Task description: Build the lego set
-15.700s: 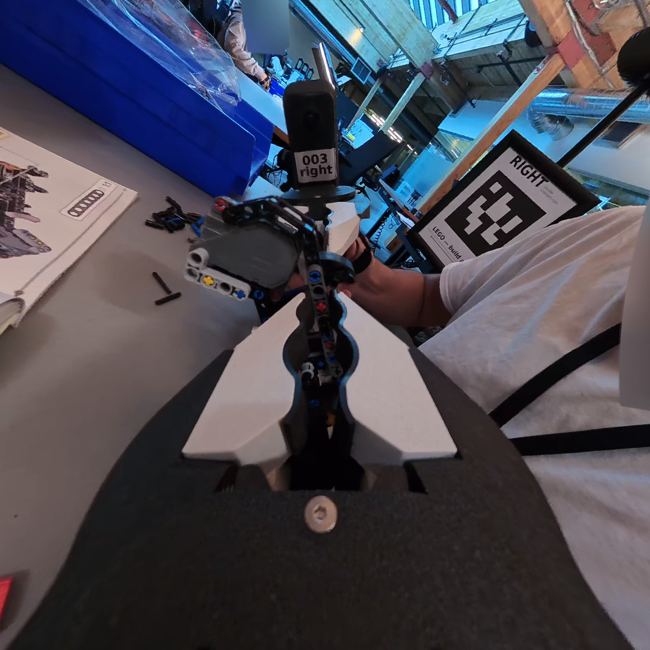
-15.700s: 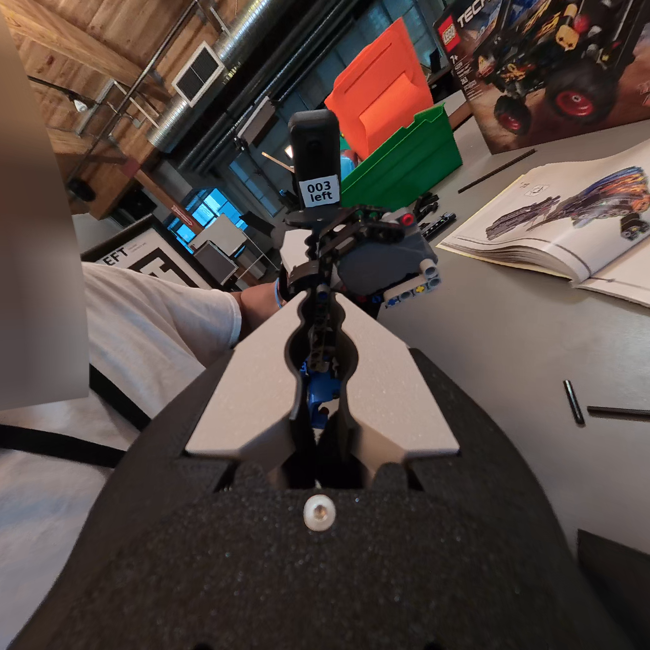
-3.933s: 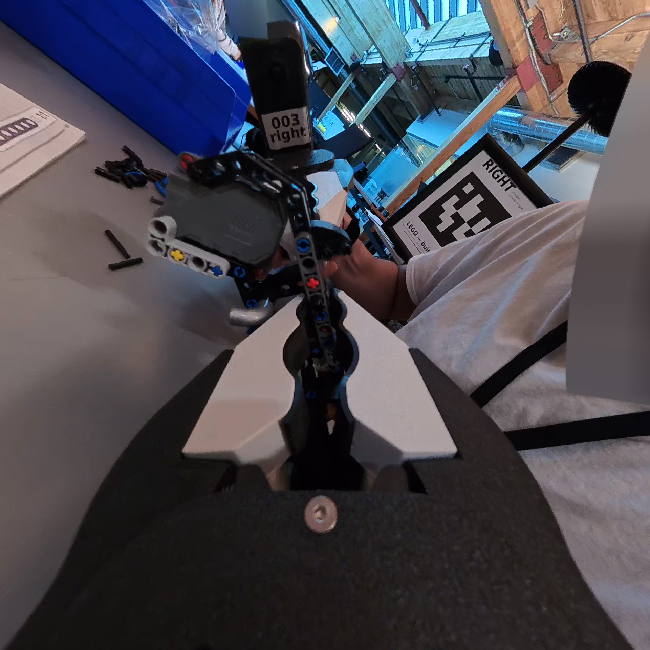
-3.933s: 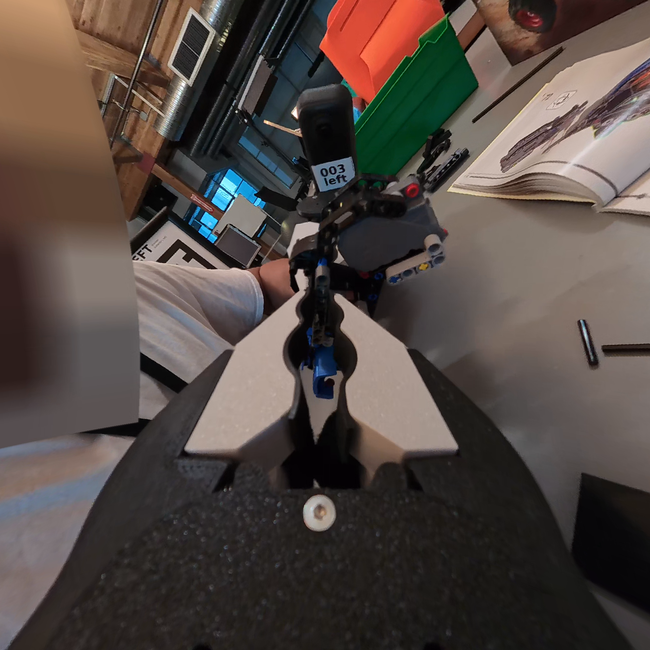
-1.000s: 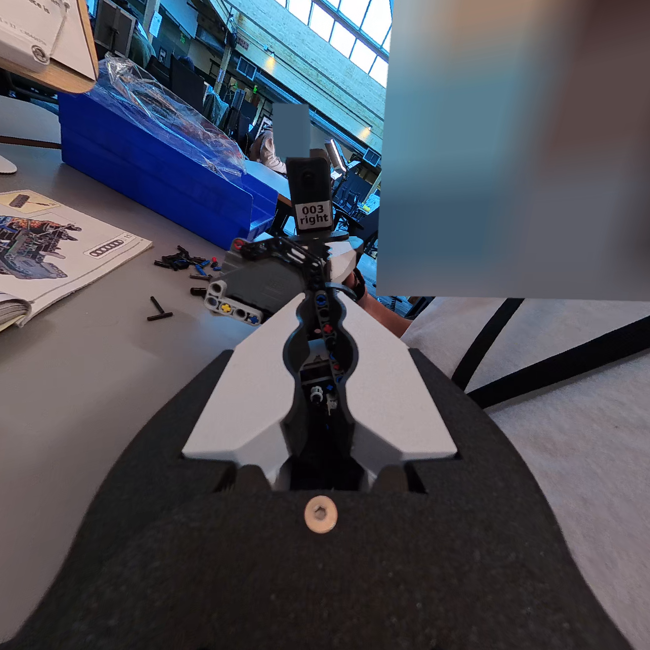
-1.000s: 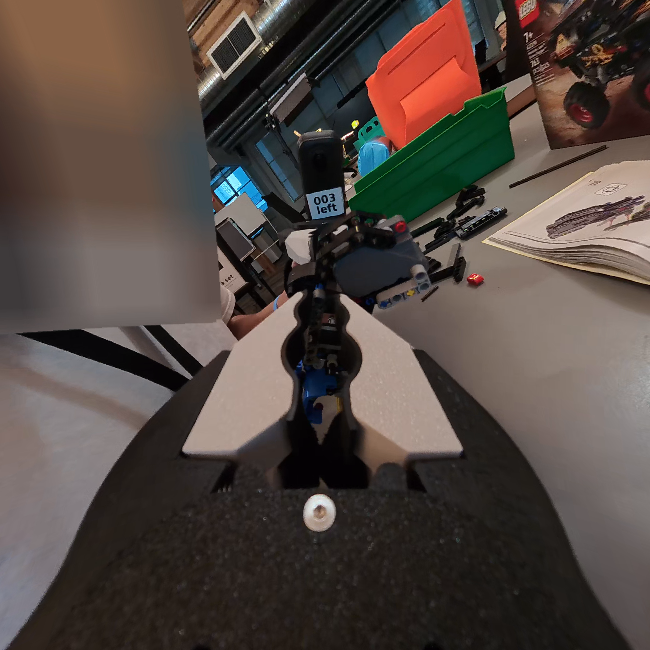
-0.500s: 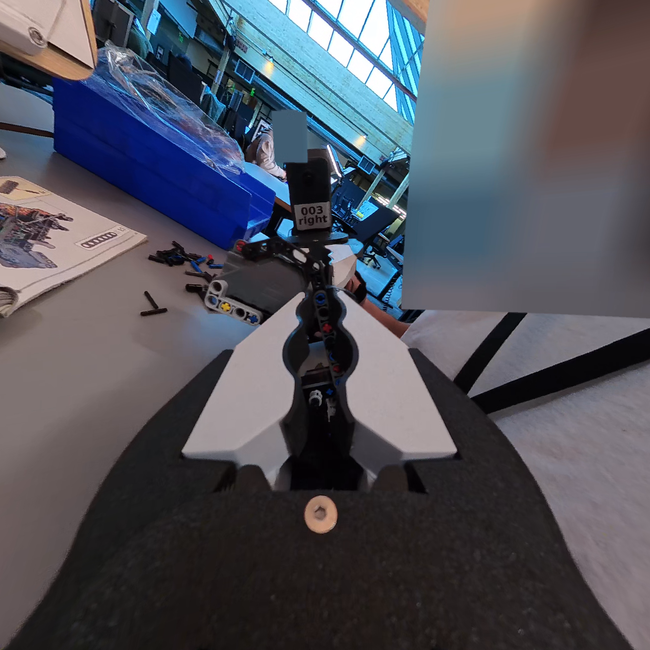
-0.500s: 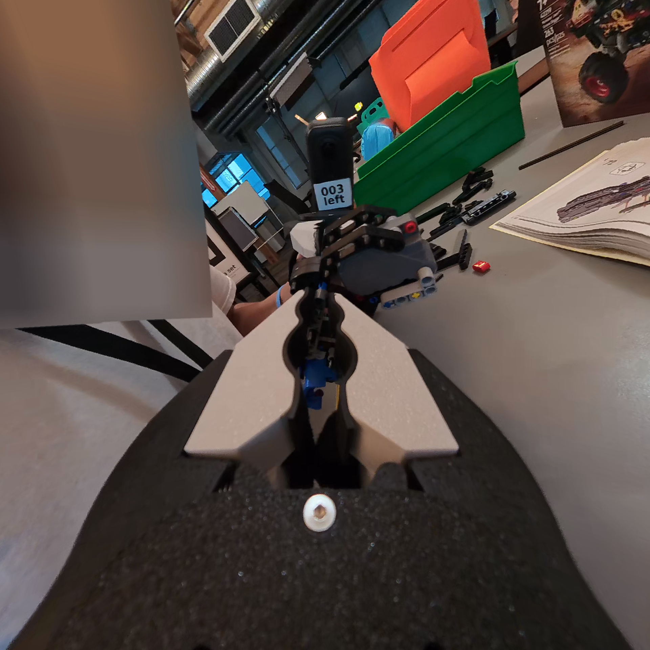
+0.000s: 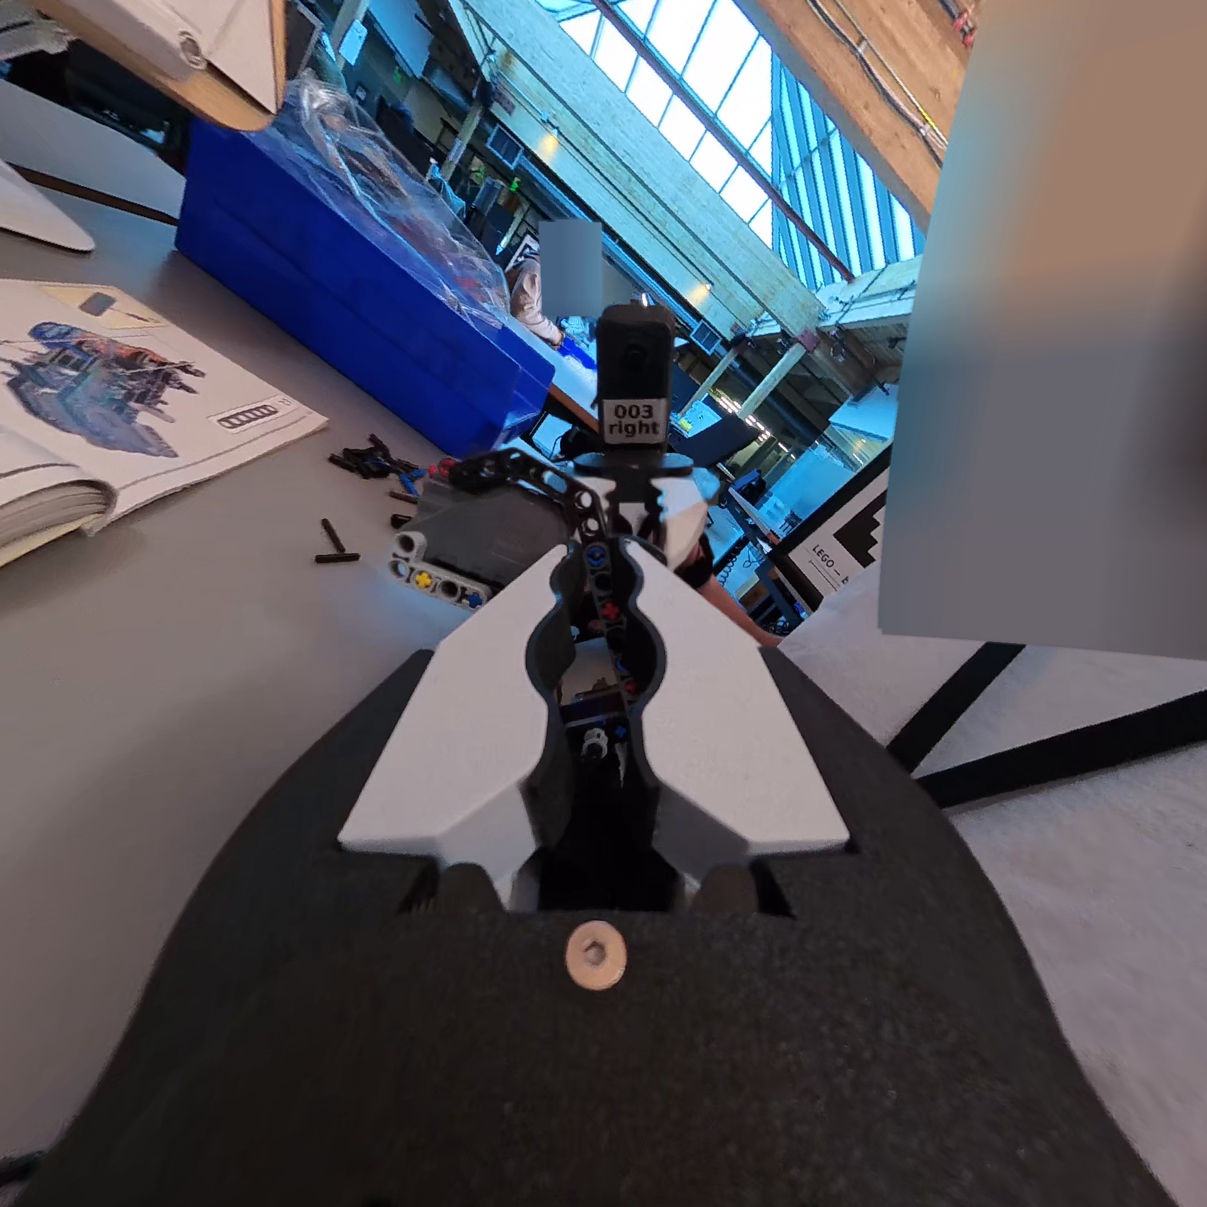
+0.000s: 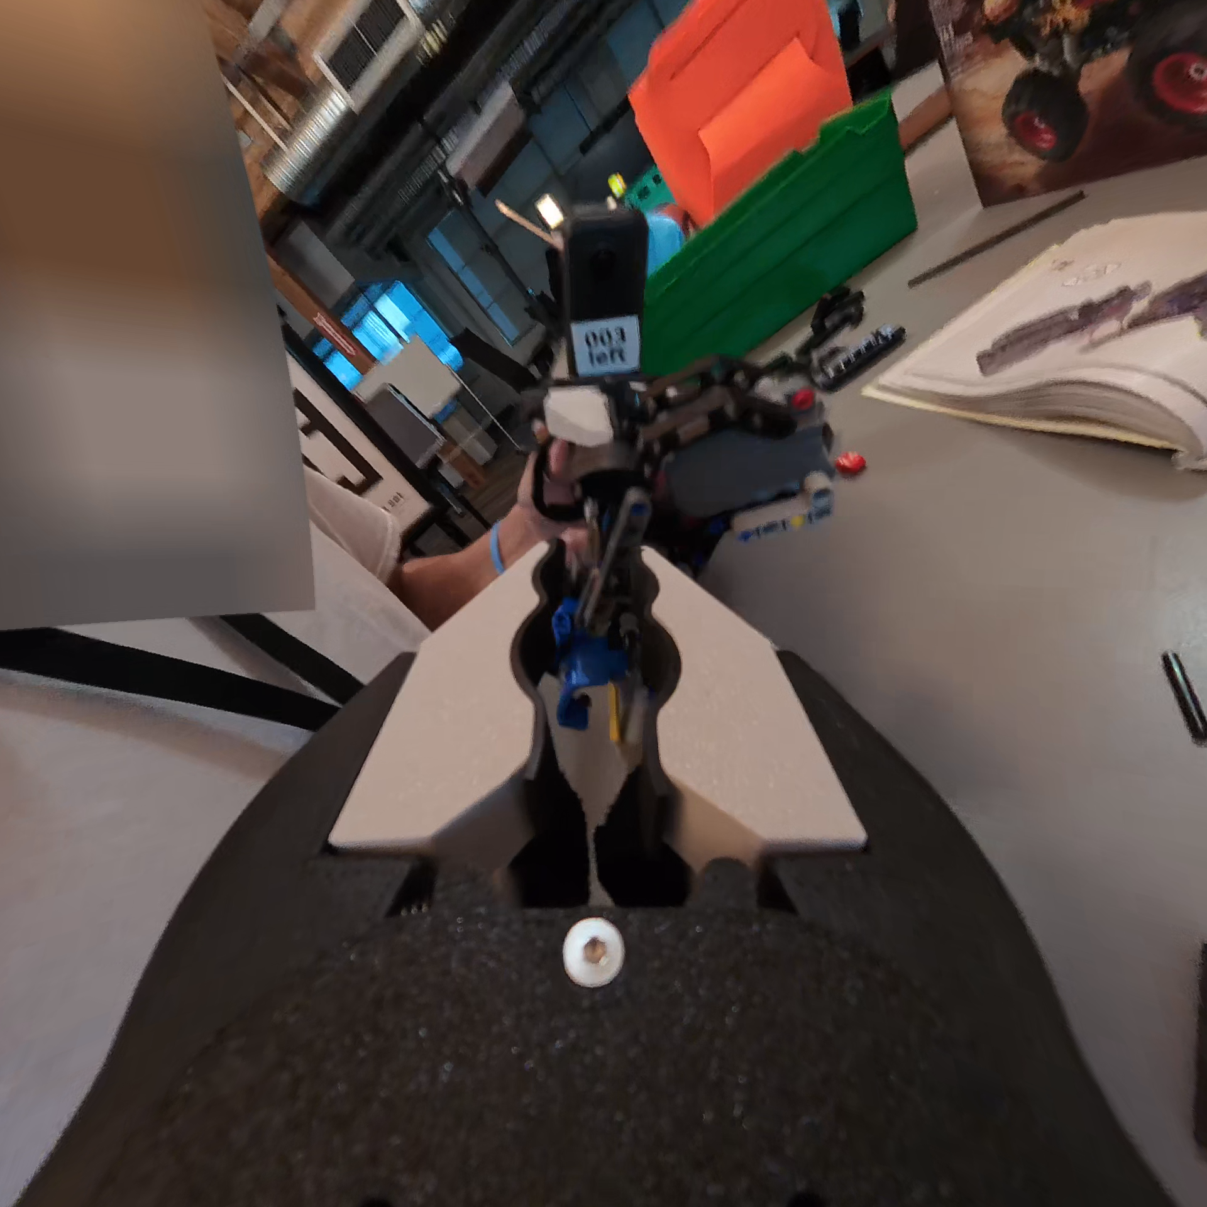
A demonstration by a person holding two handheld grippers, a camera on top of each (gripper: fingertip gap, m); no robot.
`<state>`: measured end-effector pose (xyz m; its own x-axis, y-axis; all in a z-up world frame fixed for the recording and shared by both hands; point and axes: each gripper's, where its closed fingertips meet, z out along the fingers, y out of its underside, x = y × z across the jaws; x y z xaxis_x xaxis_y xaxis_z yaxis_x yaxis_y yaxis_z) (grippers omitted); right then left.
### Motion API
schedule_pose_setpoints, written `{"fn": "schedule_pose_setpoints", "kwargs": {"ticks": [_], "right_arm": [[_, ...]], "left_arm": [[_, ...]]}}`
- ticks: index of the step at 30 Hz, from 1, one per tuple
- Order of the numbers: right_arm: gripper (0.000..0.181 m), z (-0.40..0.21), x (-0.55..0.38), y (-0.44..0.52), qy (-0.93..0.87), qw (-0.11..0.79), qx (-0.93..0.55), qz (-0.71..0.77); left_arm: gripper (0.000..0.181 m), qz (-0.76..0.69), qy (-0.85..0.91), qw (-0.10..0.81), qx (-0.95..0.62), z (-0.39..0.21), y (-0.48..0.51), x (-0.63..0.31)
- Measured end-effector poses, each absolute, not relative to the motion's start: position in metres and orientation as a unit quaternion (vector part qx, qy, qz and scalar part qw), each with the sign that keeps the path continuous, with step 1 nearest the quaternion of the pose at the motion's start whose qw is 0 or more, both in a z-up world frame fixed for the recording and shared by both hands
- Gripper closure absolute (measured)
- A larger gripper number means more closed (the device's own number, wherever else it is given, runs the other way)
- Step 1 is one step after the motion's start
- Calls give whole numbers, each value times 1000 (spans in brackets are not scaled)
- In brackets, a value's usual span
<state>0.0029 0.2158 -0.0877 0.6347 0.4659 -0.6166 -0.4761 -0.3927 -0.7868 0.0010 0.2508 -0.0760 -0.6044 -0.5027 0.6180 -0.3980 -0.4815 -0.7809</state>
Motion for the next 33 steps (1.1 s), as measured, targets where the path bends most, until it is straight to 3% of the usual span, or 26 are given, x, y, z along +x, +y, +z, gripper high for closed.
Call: {"fn": "schedule_pose_setpoints", "kwargs": {"ticks": [8,10,12,23,33], "right_arm": [[173,-113,-16,227,24,473,-751,459],[174,-116,-12,230,58,463,-741,483],[173,-122,-9,234,91,452,-742,486],[172,-133,0,253,262,464,-710,459],[163,-136,-9,229,207,430,-741,473]], "left_arm": [[174,-732,493,27,-469,-84,255,6],[167,-718,494,49,-487,-88,262,6],[143,-685,500,87,-522,-97,273,4],[99,-383,639,227,-627,-132,244,-23],[100,-303,665,245,-637,-144,260,-6]]}}
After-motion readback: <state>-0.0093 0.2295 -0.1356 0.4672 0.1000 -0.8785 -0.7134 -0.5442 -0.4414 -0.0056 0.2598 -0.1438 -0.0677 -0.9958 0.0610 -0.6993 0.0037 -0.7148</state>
